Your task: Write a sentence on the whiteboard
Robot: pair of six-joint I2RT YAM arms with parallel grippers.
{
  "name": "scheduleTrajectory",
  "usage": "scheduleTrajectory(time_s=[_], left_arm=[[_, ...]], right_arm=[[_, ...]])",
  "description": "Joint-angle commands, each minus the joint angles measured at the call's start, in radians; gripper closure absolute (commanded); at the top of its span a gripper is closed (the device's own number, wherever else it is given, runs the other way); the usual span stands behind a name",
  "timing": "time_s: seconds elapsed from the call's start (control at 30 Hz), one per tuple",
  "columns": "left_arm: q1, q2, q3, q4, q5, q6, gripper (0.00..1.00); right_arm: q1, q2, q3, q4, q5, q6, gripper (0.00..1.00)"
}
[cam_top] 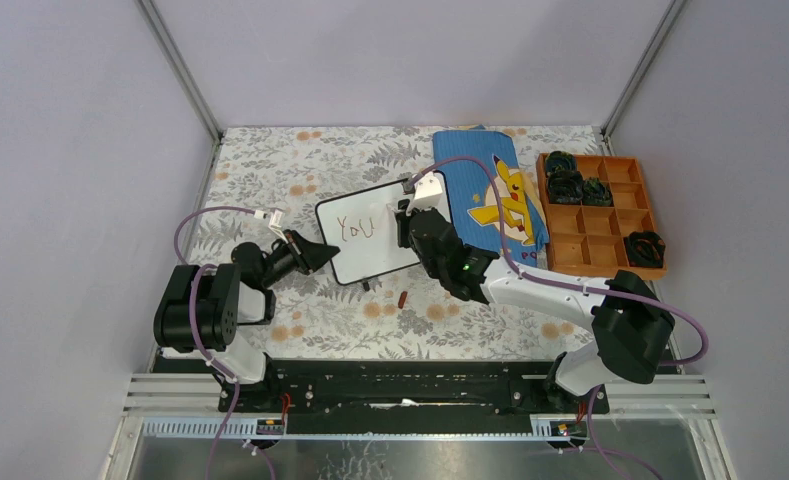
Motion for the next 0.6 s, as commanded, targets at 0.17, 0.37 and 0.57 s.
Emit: scheduleTrajectory(time_s=[0.17,0.37,0.57], left_arm=[[-0.011,0.008,0.012,-0.036,-0.028,0.037,0.73],[-0.013,0.008,0.013,-0.041,-0.031,0.040,0.73],[-0.013,0.008,0.015,-0.045,-0.032,0.041,0.73]], right_arm=[[0.008,0.014,0.048,0.011,-0.008,0.002,1.00],[0.008,0.005,0.032,-0.008,-0.046,0.008,1.00],[0.010,-0.009,0.010,-0.029,-0.064,0.012,1.00]])
